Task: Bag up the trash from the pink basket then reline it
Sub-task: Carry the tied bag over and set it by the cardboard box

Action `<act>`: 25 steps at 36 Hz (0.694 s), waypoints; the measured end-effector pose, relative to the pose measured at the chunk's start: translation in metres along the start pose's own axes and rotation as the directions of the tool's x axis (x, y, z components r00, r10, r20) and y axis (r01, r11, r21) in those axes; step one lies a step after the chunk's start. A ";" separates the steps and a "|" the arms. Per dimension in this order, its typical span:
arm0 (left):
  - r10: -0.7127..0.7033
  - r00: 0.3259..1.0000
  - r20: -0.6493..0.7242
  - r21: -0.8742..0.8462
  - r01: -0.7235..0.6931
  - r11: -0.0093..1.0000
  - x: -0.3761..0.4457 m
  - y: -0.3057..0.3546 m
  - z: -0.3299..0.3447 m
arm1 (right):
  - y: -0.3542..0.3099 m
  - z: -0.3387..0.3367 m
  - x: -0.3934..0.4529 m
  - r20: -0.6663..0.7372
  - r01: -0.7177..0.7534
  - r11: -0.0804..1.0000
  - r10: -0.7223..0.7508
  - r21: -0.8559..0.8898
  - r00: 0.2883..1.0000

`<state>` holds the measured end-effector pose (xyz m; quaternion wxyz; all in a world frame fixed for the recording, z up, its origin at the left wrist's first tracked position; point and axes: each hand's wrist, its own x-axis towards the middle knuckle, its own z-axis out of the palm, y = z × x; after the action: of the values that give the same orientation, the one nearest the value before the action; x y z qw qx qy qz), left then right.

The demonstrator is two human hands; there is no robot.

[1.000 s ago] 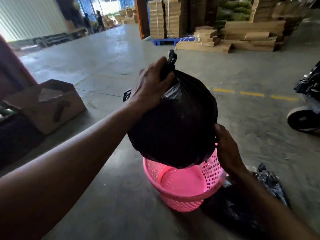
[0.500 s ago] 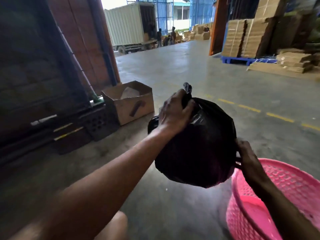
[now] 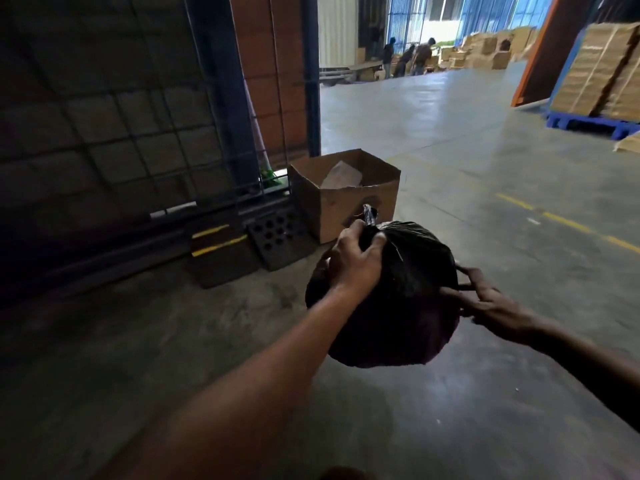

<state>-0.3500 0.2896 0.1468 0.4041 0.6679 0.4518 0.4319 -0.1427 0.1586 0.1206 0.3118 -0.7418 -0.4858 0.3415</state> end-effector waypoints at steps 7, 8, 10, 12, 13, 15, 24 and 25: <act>-0.092 0.993 -0.075 -0.056 0.088 0.995 0.065 -0.074 -0.002 | -0.016 0.051 0.070 0.121 0.078 0.983 -0.099 0.165 0.988; -0.100 0.993 -0.067 -0.040 0.097 0.994 0.072 -0.084 -0.002 | -0.013 0.059 0.079 0.110 0.088 0.984 -0.105 0.154 0.988; -0.103 0.992 -0.067 0.000 0.103 0.995 0.094 -0.108 0.001 | -0.005 0.078 0.112 0.109 0.084 0.985 -0.101 0.151 0.989; -0.106 0.991 -0.080 0.044 0.109 0.993 0.112 -0.124 0.001 | -0.001 0.096 0.144 0.108 0.072 0.984 -0.091 0.164 0.990; -0.113 0.989 -0.090 0.057 0.119 0.991 0.123 -0.133 0.001 | 0.003 0.105 0.163 0.113 0.063 0.982 -0.084 0.179 0.990; -0.118 0.988 -0.101 0.090 0.127 0.988 0.149 -0.151 0.000 | 0.009 0.124 0.204 0.131 0.050 0.979 -0.077 0.195 0.988; -0.109 0.985 -0.137 0.225 0.138 0.965 0.264 -0.214 -0.003 | 0.016 0.183 0.364 0.106 0.084 0.981 -0.104 0.178 0.989; -0.104 0.984 -0.145 0.252 0.139 0.958 0.279 -0.225 -0.002 | 0.015 0.189 0.382 0.098 0.096 0.984 -0.112 0.147 0.989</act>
<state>-0.3478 0.6153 -0.0030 0.3079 0.6567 0.5704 0.3855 -0.1750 0.5349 -0.0773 0.3551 -0.6721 -0.5141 0.3974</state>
